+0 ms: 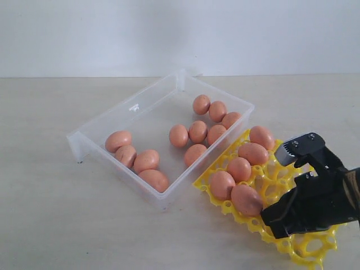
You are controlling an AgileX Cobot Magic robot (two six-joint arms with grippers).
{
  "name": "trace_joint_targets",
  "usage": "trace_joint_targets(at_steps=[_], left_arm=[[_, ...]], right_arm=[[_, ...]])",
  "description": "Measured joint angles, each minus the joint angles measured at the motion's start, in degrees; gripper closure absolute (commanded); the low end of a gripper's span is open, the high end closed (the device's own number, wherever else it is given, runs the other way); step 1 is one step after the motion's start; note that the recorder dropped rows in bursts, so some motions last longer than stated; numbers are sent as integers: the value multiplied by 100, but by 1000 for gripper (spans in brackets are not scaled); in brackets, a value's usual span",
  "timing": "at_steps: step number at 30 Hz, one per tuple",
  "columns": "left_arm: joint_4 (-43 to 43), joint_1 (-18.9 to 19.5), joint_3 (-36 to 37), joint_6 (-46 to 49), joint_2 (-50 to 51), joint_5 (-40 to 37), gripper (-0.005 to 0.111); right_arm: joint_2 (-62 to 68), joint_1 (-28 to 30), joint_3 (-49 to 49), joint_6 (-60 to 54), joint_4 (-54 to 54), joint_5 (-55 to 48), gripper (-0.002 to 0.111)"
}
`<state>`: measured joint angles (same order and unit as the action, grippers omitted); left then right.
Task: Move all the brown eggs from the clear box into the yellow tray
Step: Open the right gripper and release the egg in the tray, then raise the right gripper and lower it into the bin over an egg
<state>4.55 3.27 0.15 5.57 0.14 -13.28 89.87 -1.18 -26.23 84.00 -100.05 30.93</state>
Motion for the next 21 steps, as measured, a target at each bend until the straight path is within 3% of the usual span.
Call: trace_joint_targets(at_steps=[11,21], left_arm=[[0,0,0,0,0,0,103],[0,0,0,0,0,0,103]], right_arm=[[-861,-26,-1045,301,295,554,109],[166,-1463,-3559,2040,111,-168,109]])
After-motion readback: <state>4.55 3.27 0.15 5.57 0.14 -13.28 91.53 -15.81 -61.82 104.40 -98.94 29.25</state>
